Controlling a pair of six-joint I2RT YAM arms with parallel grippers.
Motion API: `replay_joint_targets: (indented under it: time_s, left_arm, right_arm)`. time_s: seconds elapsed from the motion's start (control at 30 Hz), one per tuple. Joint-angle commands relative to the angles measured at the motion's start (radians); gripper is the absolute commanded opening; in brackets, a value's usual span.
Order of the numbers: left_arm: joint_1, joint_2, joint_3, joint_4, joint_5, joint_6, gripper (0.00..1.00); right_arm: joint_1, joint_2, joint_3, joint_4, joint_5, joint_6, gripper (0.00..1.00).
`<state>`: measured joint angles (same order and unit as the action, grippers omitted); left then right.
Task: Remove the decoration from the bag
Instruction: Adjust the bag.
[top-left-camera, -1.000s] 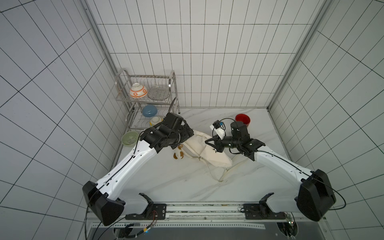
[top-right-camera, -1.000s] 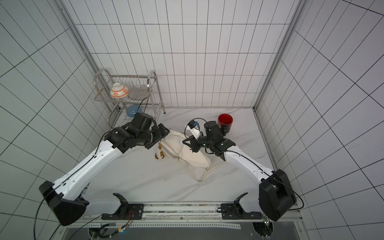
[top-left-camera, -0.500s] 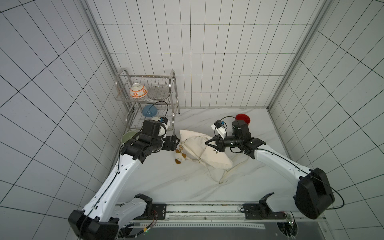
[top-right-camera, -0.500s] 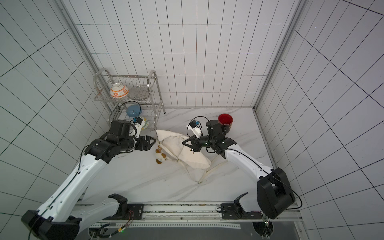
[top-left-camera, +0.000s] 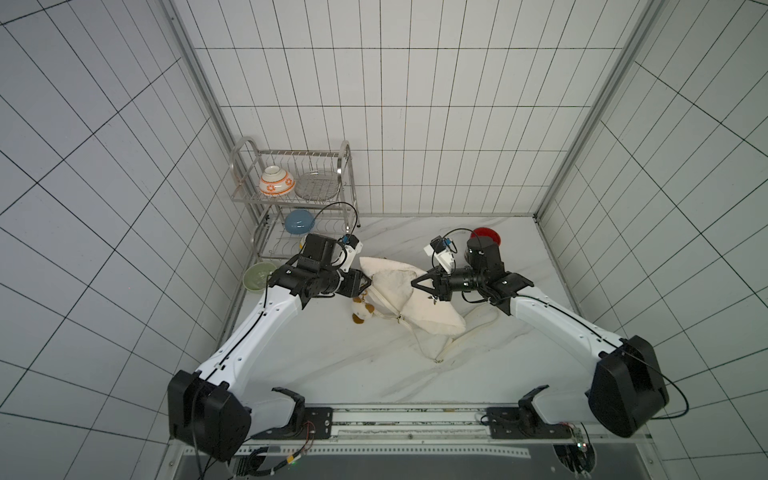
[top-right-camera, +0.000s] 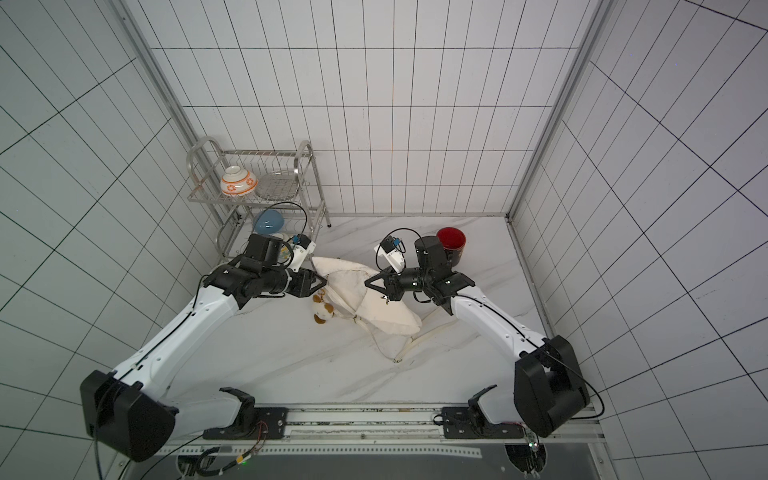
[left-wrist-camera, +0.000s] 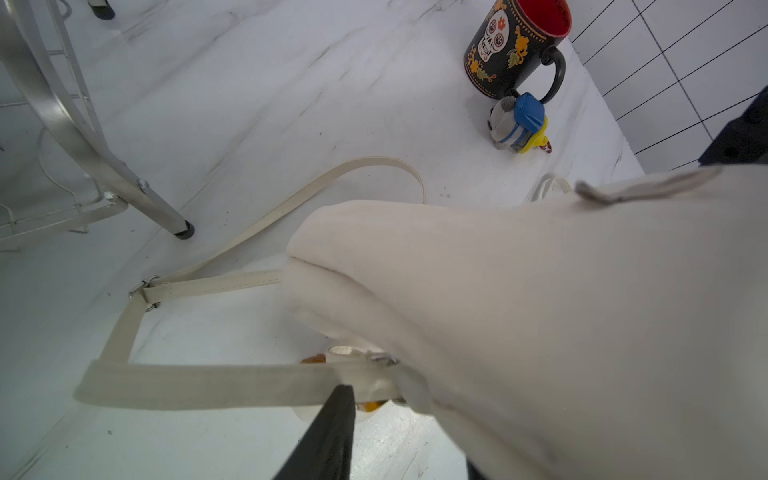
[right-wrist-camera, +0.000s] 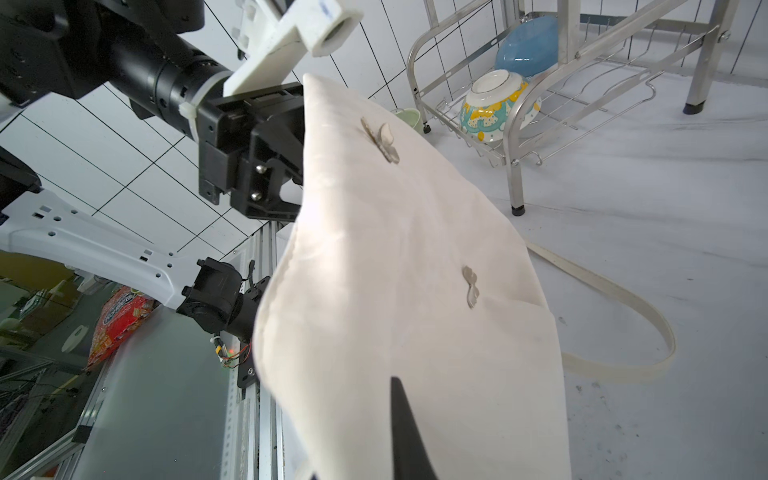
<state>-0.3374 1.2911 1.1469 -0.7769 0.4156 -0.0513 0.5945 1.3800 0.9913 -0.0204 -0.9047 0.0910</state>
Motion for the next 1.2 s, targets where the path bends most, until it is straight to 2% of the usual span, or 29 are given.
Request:
replay_joint_targets:
  time_s: [0.0, 0.13, 0.2, 0.3, 0.37, 0.47, 0.57, 0.73, 0.97, 1.17]
  left_arm:
    - [0.004, 0.045, 0.056, 0.031, 0.008, -0.010, 0.38]
    - [-0.012, 0.061, 0.056, 0.045, 0.032, -0.009, 0.35]
    - [-0.018, 0.068, 0.045, 0.046, 0.022, -0.010, 0.30]
    - [-0.023, 0.063, 0.031, 0.059, -0.023, -0.019, 0.29]
    - [-0.036, 0.039, 0.008, 0.103, -0.034, -0.028, 0.33]
    - [-0.056, -0.043, -0.089, 0.255, -0.031, -0.043, 0.33]
    - [-0.061, -0.095, -0.166, 0.376, -0.080, -0.051, 0.32]
    - [-0.054, -0.115, -0.192, 0.417, -0.198, -0.041, 0.31]
    - [-0.040, -0.137, -0.242, 0.526, -0.104, -0.043, 0.32]
    - [-0.040, -0.141, -0.267, 0.602, -0.115, -0.027, 0.32]
  right_arm:
    - [-0.010, -0.009, 0.023, 0.040, -0.049, 0.009, 0.00]
    - [-0.010, -0.003, 0.026, 0.039, -0.060, 0.011, 0.00]
    - [-0.010, -0.002, 0.028, 0.041, -0.060, 0.010, 0.00]
    - [-0.010, 0.001, 0.028, 0.040, -0.066, 0.015, 0.00]
    - [-0.010, 0.003, 0.020, 0.052, -0.068, 0.025, 0.00]
    - [-0.015, 0.006, 0.014, 0.081, -0.083, 0.054, 0.00]
    - [-0.018, 0.008, 0.017, 0.091, -0.094, 0.070, 0.00]
    - [-0.030, 0.001, 0.008, 0.110, -0.115, 0.103, 0.00]
    - [-0.041, -0.002, -0.004, 0.154, -0.144, 0.151, 0.00]
    - [-0.045, -0.001, -0.007, 0.145, -0.166, 0.156, 0.00]
